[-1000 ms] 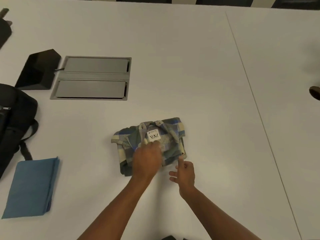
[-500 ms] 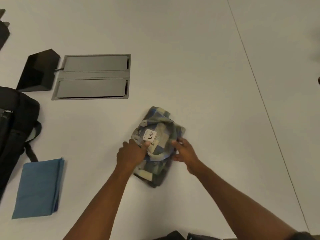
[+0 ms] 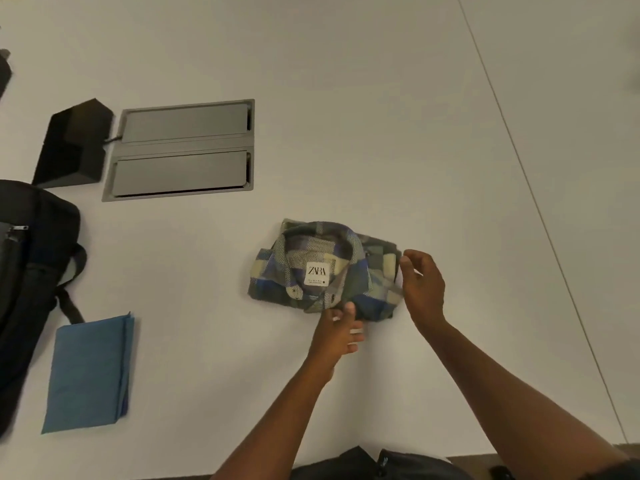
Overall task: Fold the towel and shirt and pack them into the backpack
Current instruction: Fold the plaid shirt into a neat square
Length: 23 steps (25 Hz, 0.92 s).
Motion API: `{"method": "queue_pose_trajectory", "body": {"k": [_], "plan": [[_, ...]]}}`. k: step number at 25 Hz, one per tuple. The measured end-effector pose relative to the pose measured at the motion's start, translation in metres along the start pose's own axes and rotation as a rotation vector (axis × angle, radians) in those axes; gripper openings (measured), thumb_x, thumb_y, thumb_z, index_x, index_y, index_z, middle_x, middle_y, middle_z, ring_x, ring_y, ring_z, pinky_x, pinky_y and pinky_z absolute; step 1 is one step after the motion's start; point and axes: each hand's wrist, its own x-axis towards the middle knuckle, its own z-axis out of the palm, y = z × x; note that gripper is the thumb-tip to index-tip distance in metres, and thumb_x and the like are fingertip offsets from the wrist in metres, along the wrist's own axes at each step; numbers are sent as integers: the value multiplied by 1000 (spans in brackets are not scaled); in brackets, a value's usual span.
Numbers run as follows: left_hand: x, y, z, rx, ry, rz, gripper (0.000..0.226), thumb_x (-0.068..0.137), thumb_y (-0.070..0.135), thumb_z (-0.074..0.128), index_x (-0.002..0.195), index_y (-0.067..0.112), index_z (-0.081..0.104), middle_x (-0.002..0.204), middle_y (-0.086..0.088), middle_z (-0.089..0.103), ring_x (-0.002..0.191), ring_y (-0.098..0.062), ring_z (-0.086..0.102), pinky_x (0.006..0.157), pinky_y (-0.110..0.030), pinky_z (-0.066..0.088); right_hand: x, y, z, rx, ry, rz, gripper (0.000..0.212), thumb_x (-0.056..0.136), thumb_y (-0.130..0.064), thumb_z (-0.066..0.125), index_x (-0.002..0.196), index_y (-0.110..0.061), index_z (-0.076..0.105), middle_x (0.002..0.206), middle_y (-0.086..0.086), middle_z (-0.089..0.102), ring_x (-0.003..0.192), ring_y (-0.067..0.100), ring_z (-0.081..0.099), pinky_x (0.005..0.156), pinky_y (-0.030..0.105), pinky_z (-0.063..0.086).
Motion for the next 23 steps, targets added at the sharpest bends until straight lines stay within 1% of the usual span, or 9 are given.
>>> {"method": "queue_pose_trajectory", "body": {"k": [3, 7, 9, 11, 12, 15, 18, 20, 23], "plan": [[3, 8, 16, 140, -99, -29, 39, 95, 49, 56, 126, 33, 38, 121, -4, 63, 94, -18, 68, 71, -28, 56, -7, 8, -6, 27, 93, 61, 21, 98, -25, 58, 114, -12, 62, 109, -3, 64, 101, 15, 60, 78, 14, 46], [2, 26, -21, 357, -97, -62, 24, 97, 35, 60, 111, 16, 62, 91, -4, 67, 63, -17, 62, 54, -21, 43, -12, 22, -8, 12, -90, 75, 32, 94, -33, 64, 118, -12, 60, 112, -1, 65, 99, 16, 62, 75, 14, 46], [6, 27, -55, 513, 289, 83, 24, 97, 34, 56, 100, 14, 69, 83, -3, 68, 65, -23, 63, 57, -24, 42, -4, 21, -6, -16, -141, 64, 35, 91, -33, 67, 119, -13, 61, 110, -2, 66, 97, 15, 63, 74, 17, 48], [9, 28, -89, 624, 756, 365, 20, 96, 33, 55, 98, 17, 66, 94, -6, 69, 86, -31, 64, 70, -32, 47, 7, 18, -5, -85, -134, 16, 31, 90, -34, 69, 113, -13, 64, 104, 0, 69, 93, 16, 64, 73, 21, 50], [15, 28, -102, 608, 835, 489, 17, 95, 31, 58, 102, 16, 63, 100, -8, 68, 93, -33, 62, 75, -36, 49, 9, 15, -5, -110, -123, -19, 29, 90, -33, 70, 110, -13, 66, 101, 1, 69, 91, 17, 63, 73, 20, 49], [37, 35, -126, 547, 664, 539, 37, 91, 31, 68, 118, 10, 56, 113, -11, 64, 102, -32, 61, 82, -37, 52, 8, 8, -4, -123, -82, -136, 20, 91, -27, 69, 105, -13, 66, 95, -2, 68, 85, 13, 62, 68, 11, 45], [48, 41, -131, 540, 607, 507, 37, 89, 35, 70, 115, 11, 60, 109, -7, 68, 95, -26, 65, 76, -30, 49, 5, 3, -3, -129, -42, -176, 13, 91, -22, 69, 97, -13, 61, 87, -2, 65, 79, 15, 62, 64, 11, 47], [50, 41, -132, 573, 649, 565, 31, 87, 33, 73, 108, 13, 64, 104, -6, 69, 93, -25, 64, 74, -30, 49, 7, 3, -2, -190, -31, -223, 14, 91, -22, 69, 99, -13, 62, 95, 1, 66, 88, 20, 60, 73, 21, 50], [49, 46, -129, 588, 695, 643, 23, 89, 26, 72, 105, 11, 65, 102, -7, 66, 91, -24, 61, 73, -28, 47, 10, 1, -7, -305, -71, -444, 25, 93, -26, 61, 112, -11, 63, 116, 4, 63, 105, 18, 53, 85, 7, 37]]}}
